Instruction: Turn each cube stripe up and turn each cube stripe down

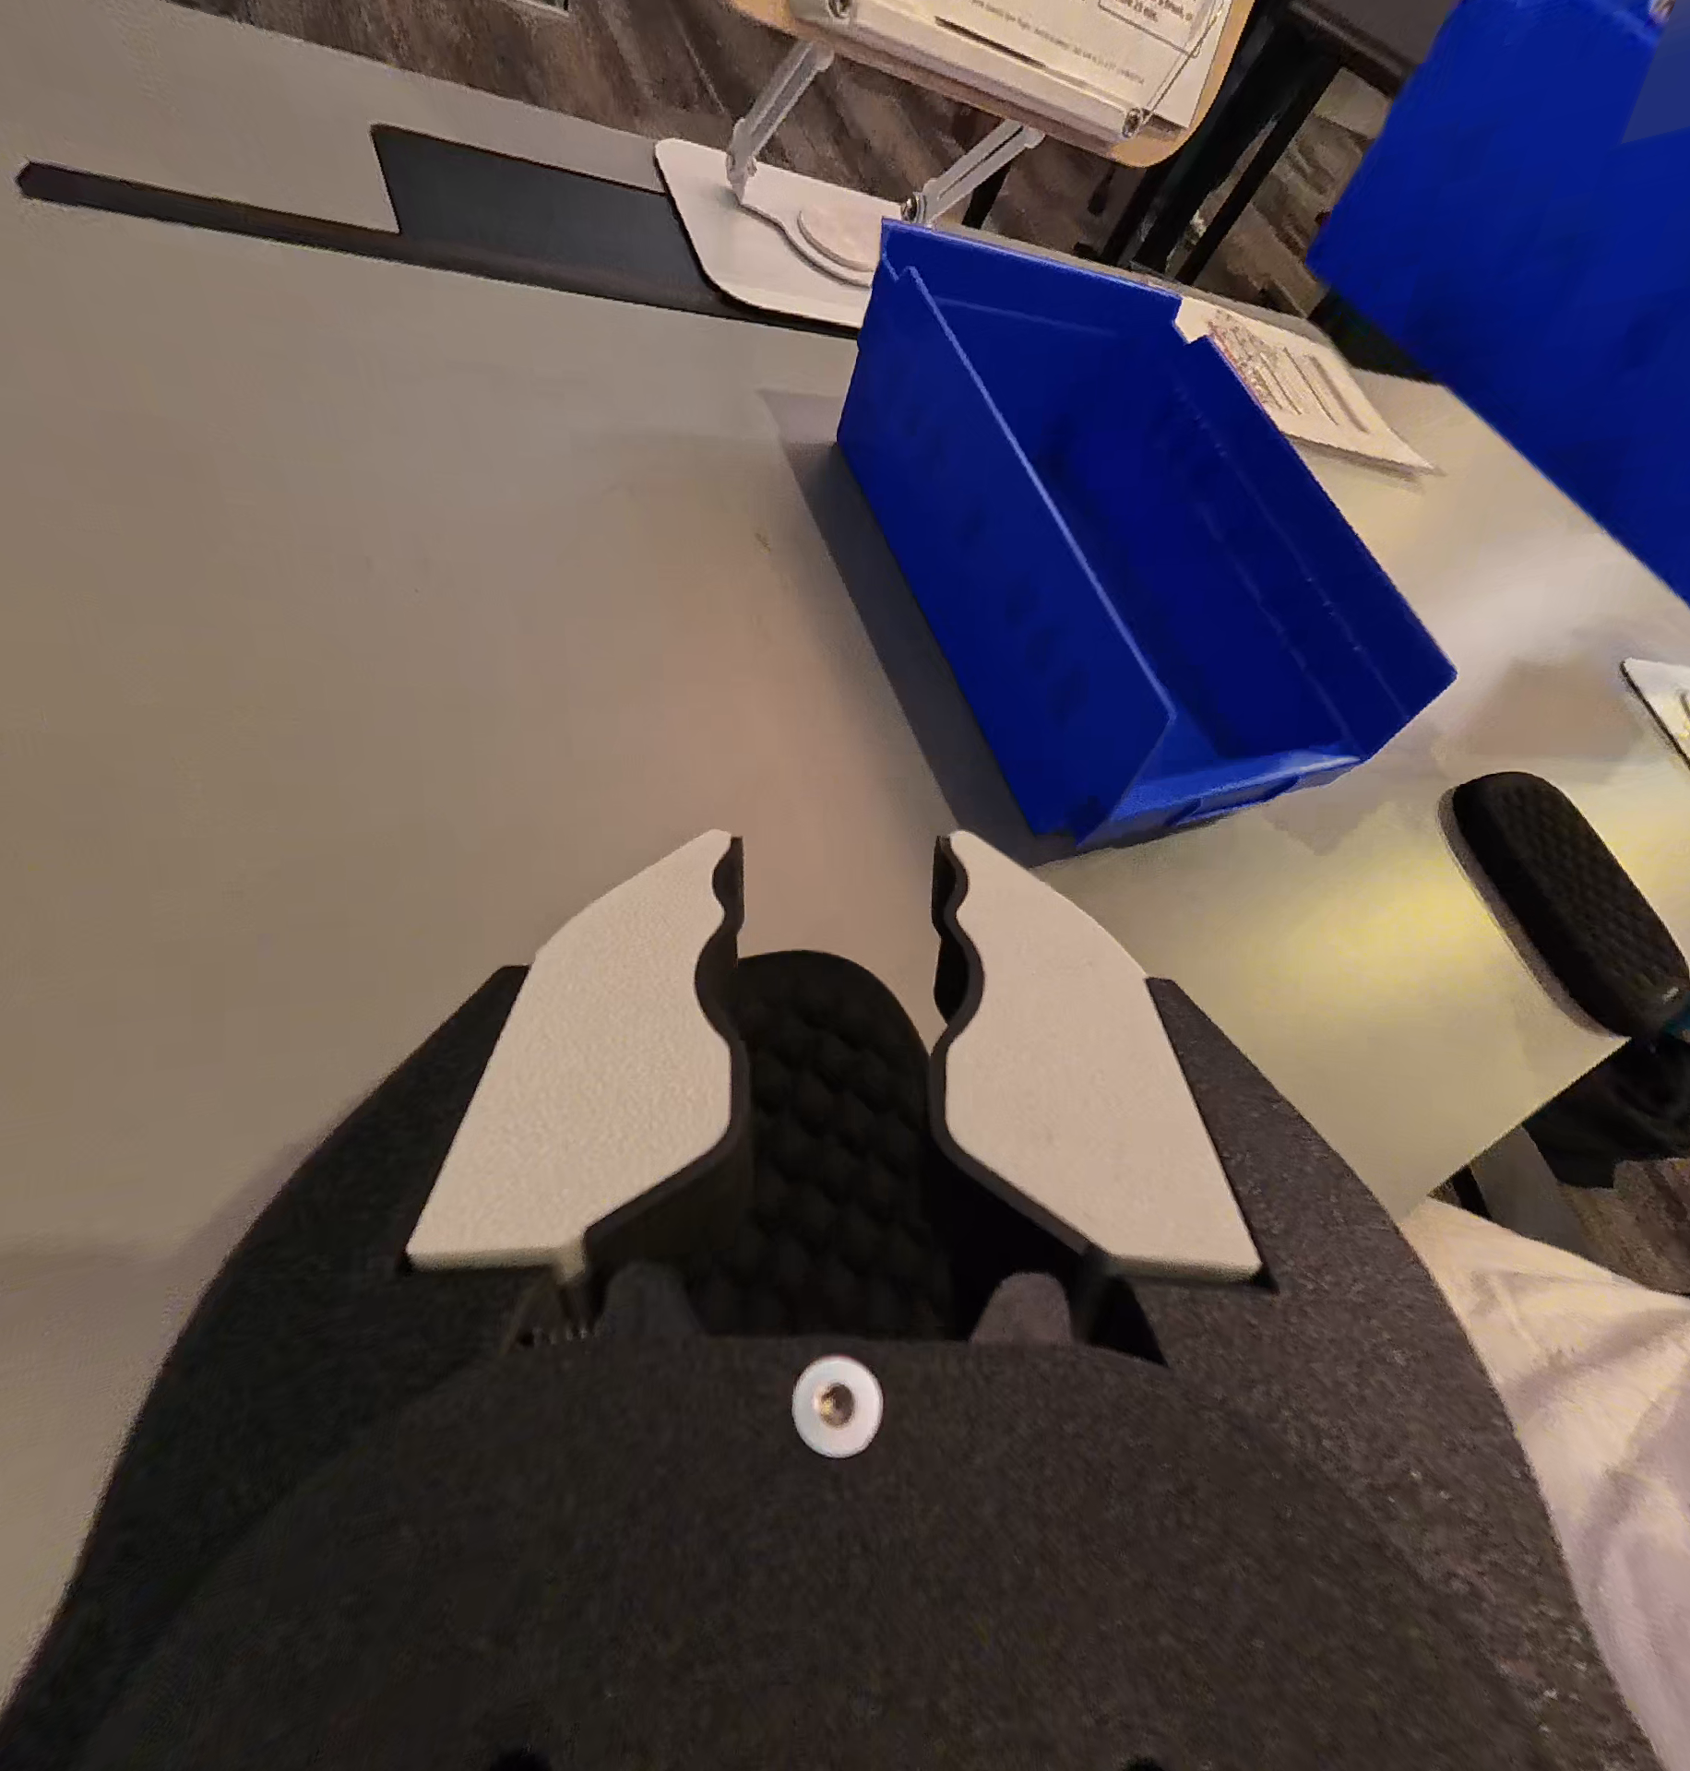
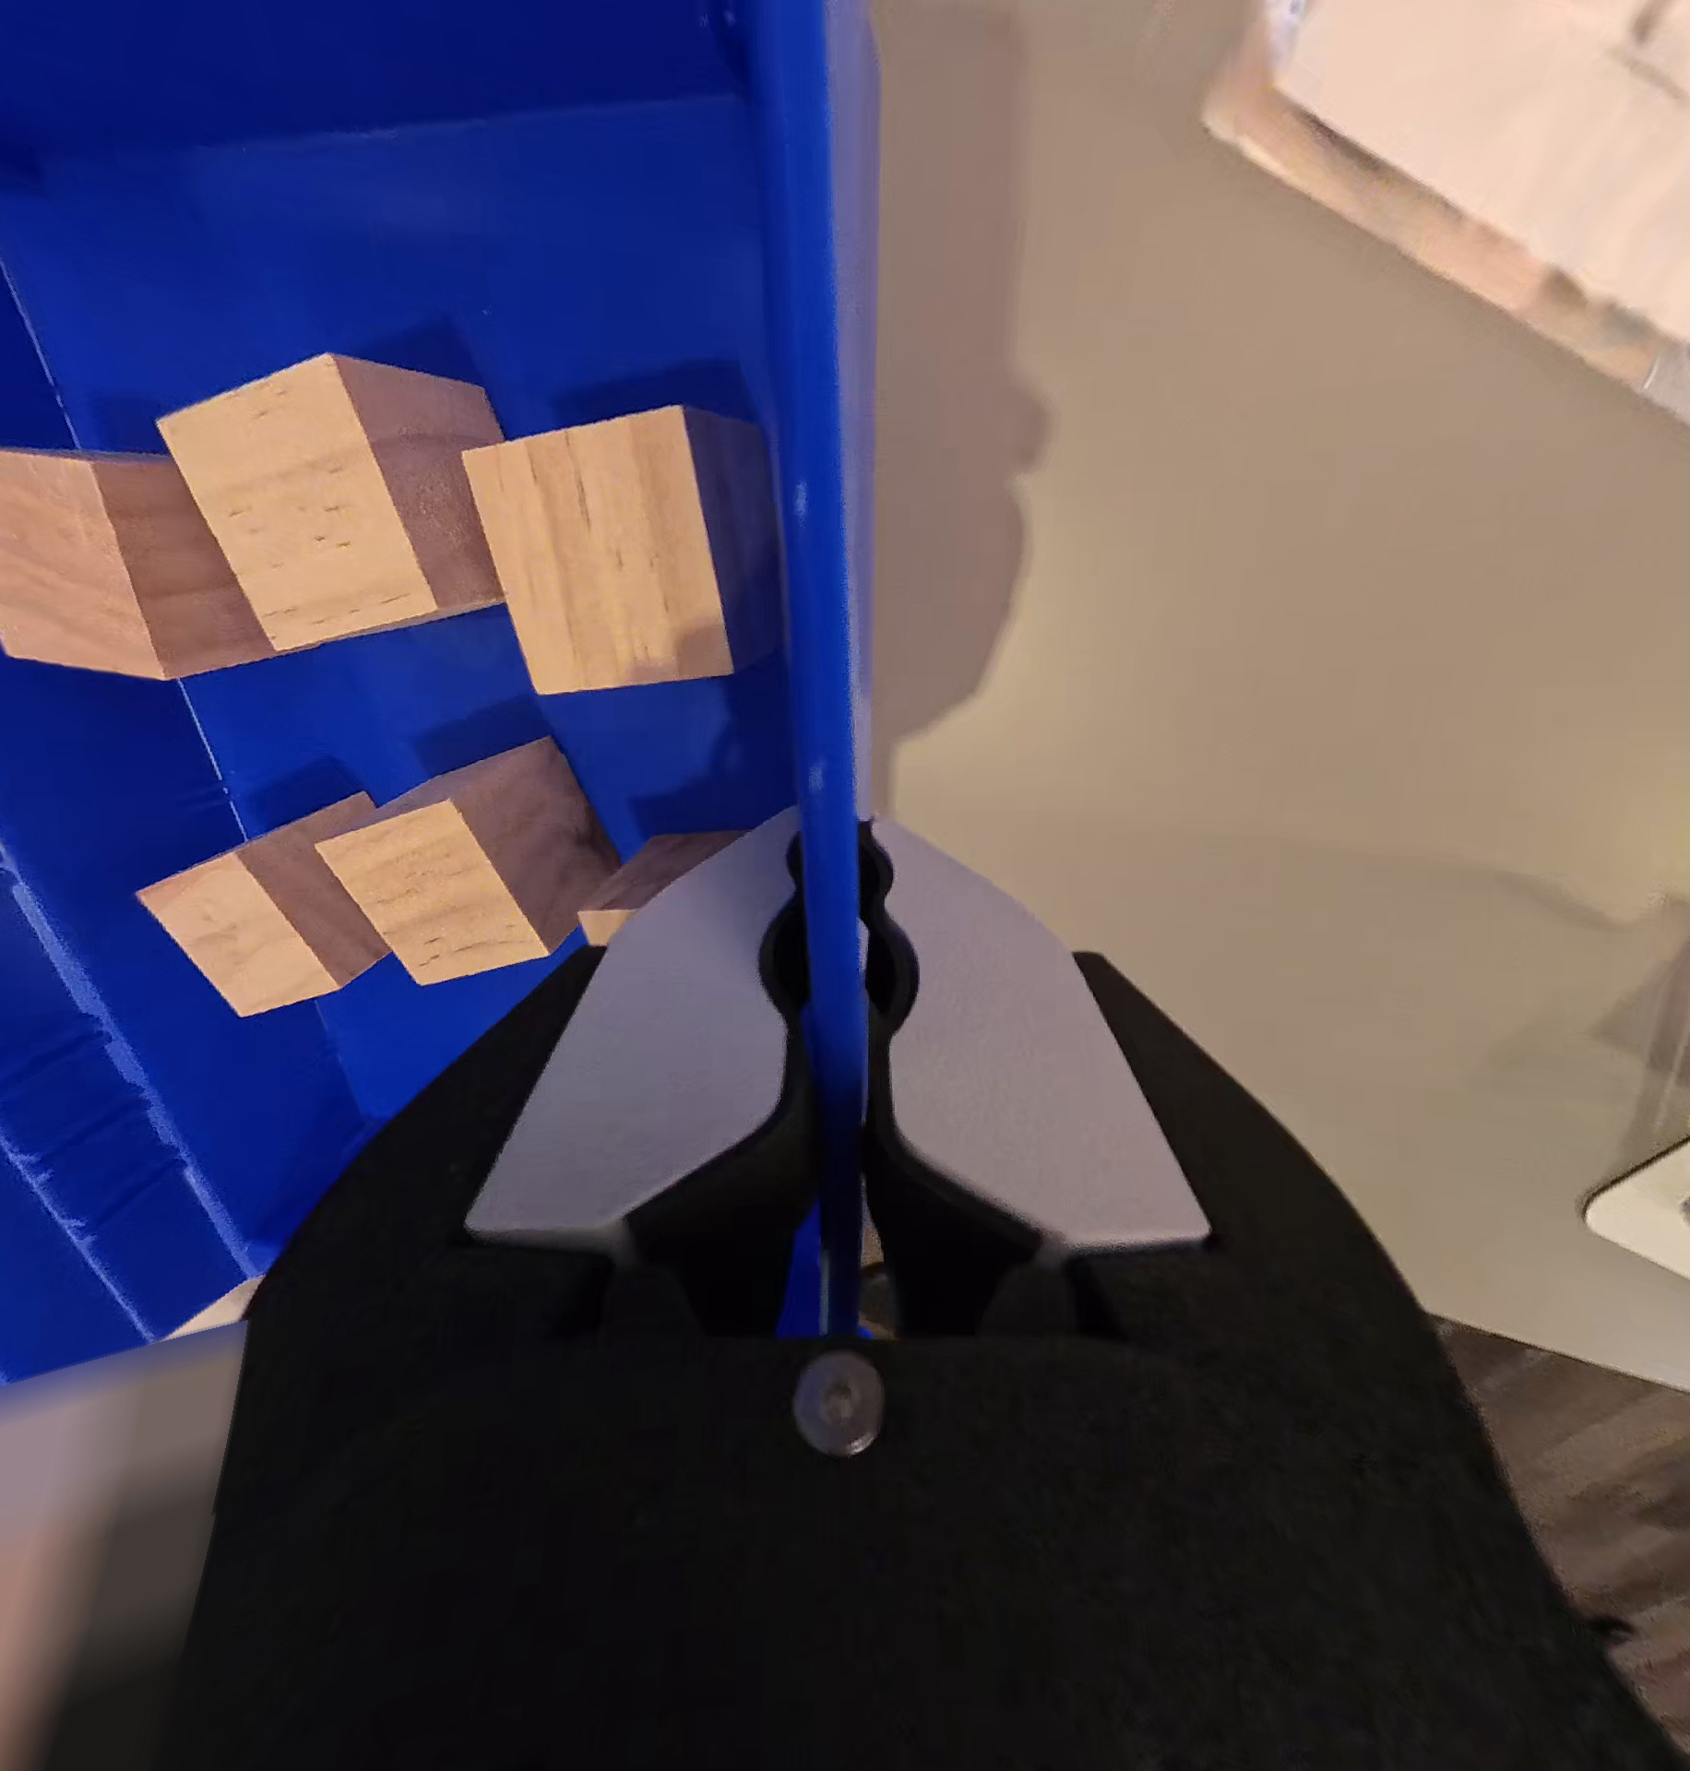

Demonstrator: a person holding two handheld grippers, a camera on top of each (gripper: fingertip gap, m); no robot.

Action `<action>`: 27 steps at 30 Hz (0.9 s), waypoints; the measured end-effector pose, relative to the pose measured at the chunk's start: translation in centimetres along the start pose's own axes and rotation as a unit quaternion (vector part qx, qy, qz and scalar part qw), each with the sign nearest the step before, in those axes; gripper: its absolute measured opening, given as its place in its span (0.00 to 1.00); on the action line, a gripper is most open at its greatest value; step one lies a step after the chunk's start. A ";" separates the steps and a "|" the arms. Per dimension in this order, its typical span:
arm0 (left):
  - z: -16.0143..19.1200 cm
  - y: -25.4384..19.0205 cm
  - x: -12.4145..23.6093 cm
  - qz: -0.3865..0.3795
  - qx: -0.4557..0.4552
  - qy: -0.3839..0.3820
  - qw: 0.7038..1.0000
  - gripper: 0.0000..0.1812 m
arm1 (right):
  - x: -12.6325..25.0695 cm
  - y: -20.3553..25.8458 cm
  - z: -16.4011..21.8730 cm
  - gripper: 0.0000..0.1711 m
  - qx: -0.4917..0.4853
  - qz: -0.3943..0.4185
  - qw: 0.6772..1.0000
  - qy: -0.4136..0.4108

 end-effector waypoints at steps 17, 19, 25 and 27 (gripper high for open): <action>-0.1 5.8 8.6 -0.060 0.049 -0.059 0.995 0.18 | -7.9 33.7 -23.5 0.03 0.250 -0.090 0.964 -0.003; -0.1 6.9 9.1 -0.070 0.064 -0.059 0.994 0.18 | -9.3 36.5 -25.3 0.03 0.259 -0.095 0.961 -0.007; 0.3 9.3 10.0 -0.085 0.095 -0.063 0.990 0.18 | -14.8 41.7 -28.9 0.03 0.241 -0.122 0.963 -0.020; 0.6 9.8 9.8 -0.084 0.101 -0.060 0.989 0.18 | -16.8 42.5 -29.7 0.03 0.227 -0.120 0.966 -0.031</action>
Point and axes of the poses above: each gripper's, where its closed fingertips meet, x back along the fingers, z out of its underside, y = z × x across the jaws, the point moved 5 cm from there along x, back along the fingers, and after that the axes turned 14 degrees about x, right-handed, at the moved point
